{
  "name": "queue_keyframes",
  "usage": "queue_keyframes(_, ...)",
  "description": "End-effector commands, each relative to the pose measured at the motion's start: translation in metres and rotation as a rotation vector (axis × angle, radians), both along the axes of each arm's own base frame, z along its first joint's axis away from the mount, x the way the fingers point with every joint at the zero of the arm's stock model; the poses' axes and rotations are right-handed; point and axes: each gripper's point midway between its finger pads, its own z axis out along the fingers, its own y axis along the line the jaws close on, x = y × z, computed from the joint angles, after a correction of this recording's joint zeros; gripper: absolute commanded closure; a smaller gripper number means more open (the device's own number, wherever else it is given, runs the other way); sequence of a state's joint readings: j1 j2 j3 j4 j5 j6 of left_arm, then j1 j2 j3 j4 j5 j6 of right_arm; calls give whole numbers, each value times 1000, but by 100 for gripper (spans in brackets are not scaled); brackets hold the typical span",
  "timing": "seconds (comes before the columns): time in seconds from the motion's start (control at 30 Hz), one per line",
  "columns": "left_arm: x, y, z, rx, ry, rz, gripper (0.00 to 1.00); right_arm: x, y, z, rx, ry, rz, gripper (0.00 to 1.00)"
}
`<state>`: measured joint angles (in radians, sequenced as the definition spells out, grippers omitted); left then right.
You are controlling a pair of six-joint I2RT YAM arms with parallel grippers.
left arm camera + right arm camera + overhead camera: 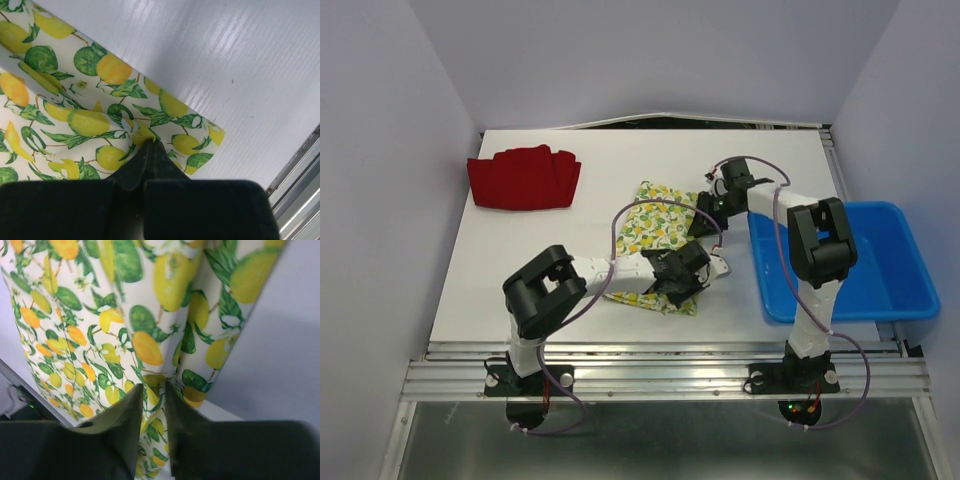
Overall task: Fold and stack the skirts
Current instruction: Fold the skirt
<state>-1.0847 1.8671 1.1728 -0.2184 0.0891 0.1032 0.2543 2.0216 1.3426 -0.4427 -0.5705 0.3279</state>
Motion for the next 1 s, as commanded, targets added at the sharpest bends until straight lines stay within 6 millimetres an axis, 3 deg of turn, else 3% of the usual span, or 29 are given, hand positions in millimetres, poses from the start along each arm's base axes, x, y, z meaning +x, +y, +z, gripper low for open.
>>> queue_keyframes(0.0,-29,31,-37,115,98,-52,100,34,1,37,-8,-119,9,51)
queue_keyframes(0.03,-30,32,-36,115,98,-50,100,36,1,42,-10,-130,11,38)
queue_keyframes(0.17,-23,42,-26,80,108,-9,100,42,2,65,-5,-170,22,36)
queue_keyframes(0.33,1,60,-19,53,141,77,100,51,2,79,-18,-203,20,35)
queue_keyframes(0.4,4,64,-15,39,156,82,100,56,0,84,-30,-226,20,36)
queue_keyframes(0.53,16,67,10,-57,138,118,86,67,-8,93,-81,-256,-25,45)
queue_keyframes(0.67,24,77,15,-60,145,158,86,64,-9,80,-92,-220,-18,51)
queue_keyframes(0.73,25,76,18,-72,159,158,79,63,-8,74,-90,-202,-12,52)
queue_keyframes(0.8,31,67,38,-138,145,155,72,63,-6,67,-83,-184,-13,55)
queue_keyframes(0.83,33,64,48,-162,135,153,63,61,-5,65,-80,-173,-13,56)
queue_keyframes(0.97,48,44,101,-262,87,161,57,47,-4,53,-63,-110,-23,62)
